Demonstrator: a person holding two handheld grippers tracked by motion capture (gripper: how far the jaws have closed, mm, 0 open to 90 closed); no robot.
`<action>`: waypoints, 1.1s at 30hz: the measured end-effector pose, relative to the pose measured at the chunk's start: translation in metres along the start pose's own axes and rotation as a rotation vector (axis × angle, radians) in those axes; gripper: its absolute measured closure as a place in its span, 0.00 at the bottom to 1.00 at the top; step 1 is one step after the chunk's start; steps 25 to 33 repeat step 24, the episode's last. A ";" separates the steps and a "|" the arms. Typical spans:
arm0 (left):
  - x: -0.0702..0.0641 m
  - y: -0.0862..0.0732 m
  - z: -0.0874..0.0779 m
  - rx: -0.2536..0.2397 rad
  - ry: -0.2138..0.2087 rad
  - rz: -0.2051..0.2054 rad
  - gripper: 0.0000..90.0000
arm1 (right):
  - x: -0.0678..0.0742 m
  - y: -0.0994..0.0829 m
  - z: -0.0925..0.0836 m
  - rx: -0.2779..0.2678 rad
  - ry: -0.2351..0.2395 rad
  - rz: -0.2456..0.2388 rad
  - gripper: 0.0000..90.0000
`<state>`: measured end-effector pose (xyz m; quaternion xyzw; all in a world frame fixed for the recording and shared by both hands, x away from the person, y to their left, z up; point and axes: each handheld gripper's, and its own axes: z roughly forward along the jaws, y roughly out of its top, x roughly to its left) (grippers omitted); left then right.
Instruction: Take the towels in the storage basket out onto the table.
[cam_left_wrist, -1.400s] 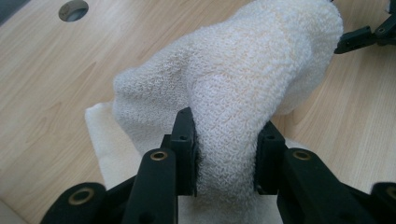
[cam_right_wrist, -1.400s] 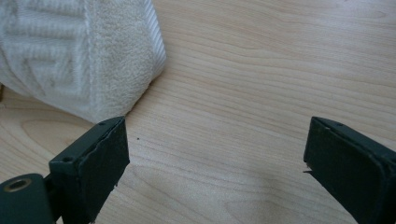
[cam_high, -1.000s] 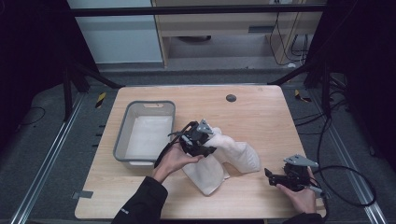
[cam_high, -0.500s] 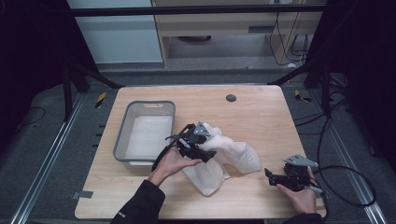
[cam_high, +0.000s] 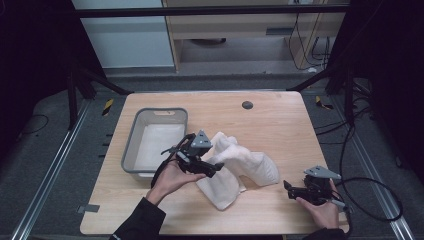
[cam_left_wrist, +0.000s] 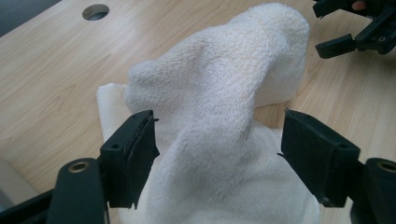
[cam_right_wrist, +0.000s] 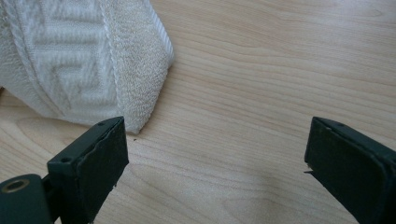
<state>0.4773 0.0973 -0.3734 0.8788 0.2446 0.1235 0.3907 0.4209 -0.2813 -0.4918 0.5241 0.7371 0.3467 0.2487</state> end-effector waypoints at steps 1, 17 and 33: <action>0.001 -0.003 -0.004 -0.008 0.011 -0.006 0.28 | 0.000 0.000 0.000 0.000 -0.001 0.000 0.07; 0.017 -0.060 -0.049 -0.151 0.161 -0.166 0.26 | 0.000 -0.001 0.000 0.001 -0.007 0.003 0.06; 0.026 -0.091 -0.068 -0.183 0.237 -0.238 0.26 | 0.000 -0.001 -0.001 0.001 -0.011 0.009 0.06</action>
